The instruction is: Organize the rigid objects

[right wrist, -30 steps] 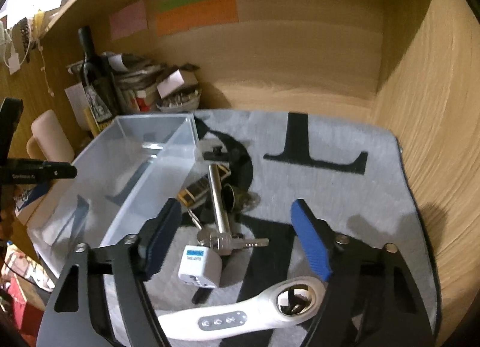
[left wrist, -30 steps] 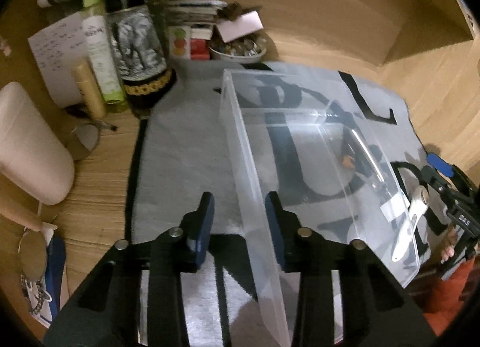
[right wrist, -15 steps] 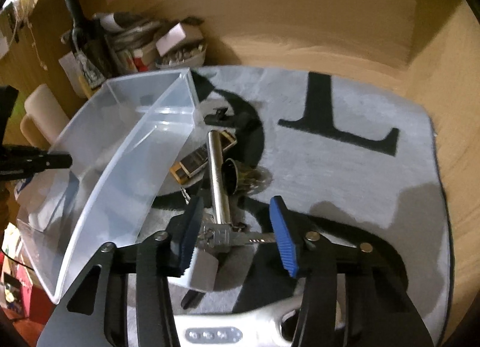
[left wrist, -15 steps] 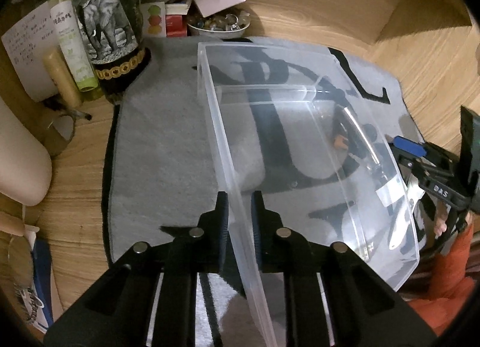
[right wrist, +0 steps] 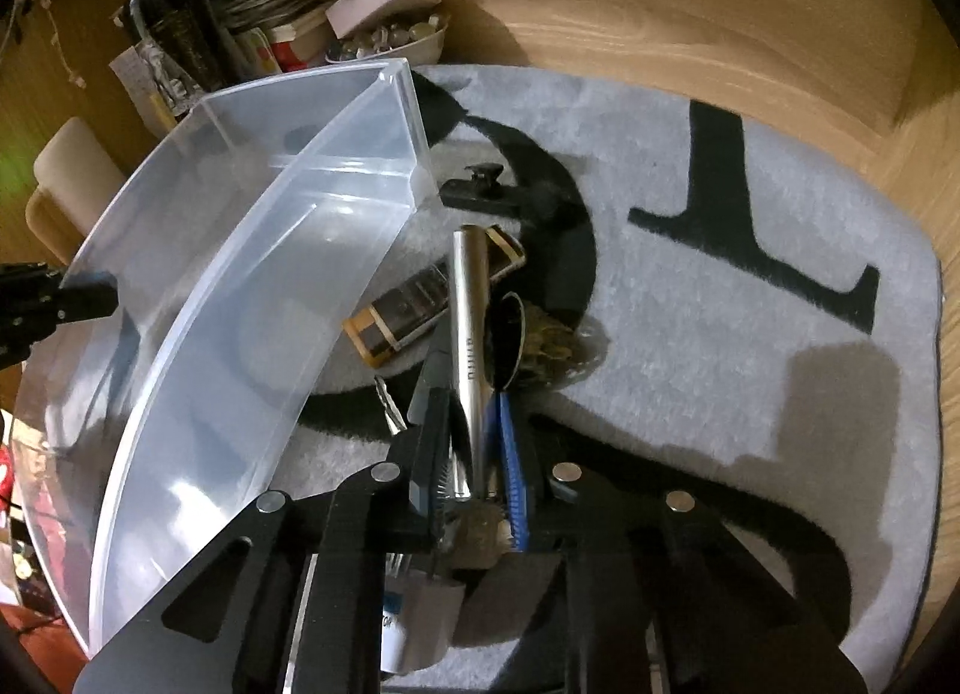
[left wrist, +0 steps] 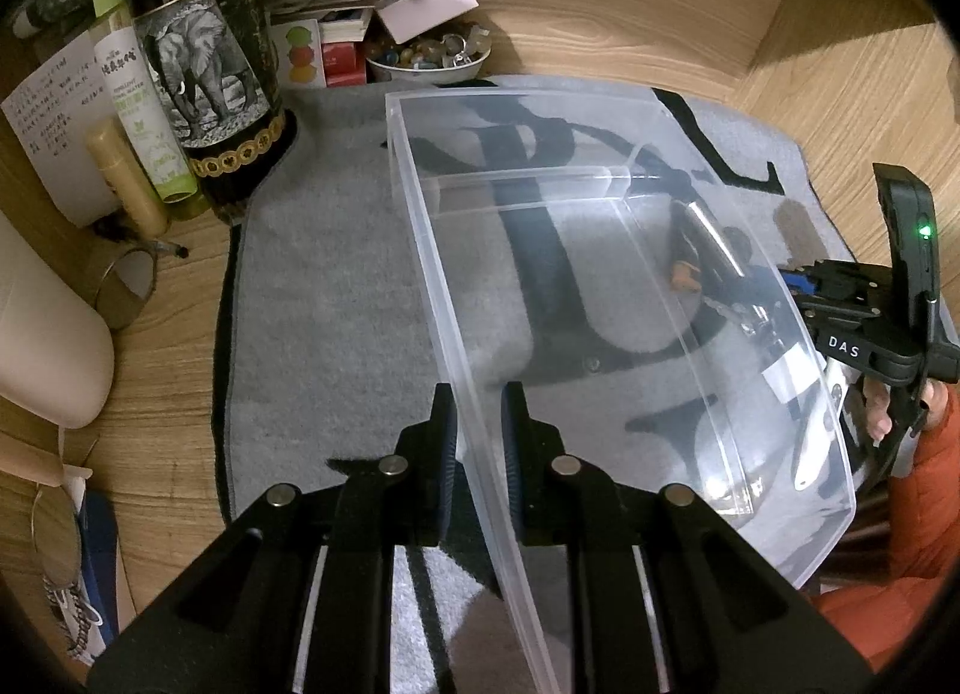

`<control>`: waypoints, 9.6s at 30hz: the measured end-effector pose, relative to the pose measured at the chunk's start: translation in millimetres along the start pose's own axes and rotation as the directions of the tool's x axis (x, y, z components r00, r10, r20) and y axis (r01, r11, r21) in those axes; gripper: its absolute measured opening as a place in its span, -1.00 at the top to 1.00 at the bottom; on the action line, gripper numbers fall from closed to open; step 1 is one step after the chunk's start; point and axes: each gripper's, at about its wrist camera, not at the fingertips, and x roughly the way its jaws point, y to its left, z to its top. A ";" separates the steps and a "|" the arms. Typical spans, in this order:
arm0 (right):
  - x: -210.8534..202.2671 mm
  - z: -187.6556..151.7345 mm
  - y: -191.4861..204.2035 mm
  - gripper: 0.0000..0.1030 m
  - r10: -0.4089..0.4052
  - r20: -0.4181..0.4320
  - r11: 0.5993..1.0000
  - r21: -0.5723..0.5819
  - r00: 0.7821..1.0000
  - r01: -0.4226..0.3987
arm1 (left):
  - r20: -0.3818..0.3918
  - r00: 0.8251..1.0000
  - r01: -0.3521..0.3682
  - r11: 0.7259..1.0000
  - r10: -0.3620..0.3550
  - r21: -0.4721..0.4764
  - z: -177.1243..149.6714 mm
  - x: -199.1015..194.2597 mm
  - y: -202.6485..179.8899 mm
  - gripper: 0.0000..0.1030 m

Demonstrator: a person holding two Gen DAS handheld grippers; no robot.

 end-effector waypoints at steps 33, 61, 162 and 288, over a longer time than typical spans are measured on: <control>-120.0 22.7 47.7 0.72 -0.050 0.366 0.995 -0.066 0.929 0.080 | 0.046 0.999 -0.025 1.000 0.024 0.015 -2.7 -2.4 -3.0 0.73; -58.5 52.5 135.8 0.72 0.145 0.206 0.964 -0.250 0.968 -0.091 | 0.068 0.998 -0.004 1.000 0.003 0.012 -6.6 -3.1 -0.9 0.71; -48.7 31.3 19.0 0.76 -0.077 0.149 0.993 -0.072 0.986 0.088 | 0.047 0.999 -0.026 1.000 0.026 0.004 -10.6 0.6 -4.0 0.70; -92.2 -15.6 49.5 0.34 -0.068 0.329 0.998 0.008 0.942 0.069 | 0.079 0.997 -0.022 1.000 0.022 -0.002 -12.2 -2.4 -5.8 0.70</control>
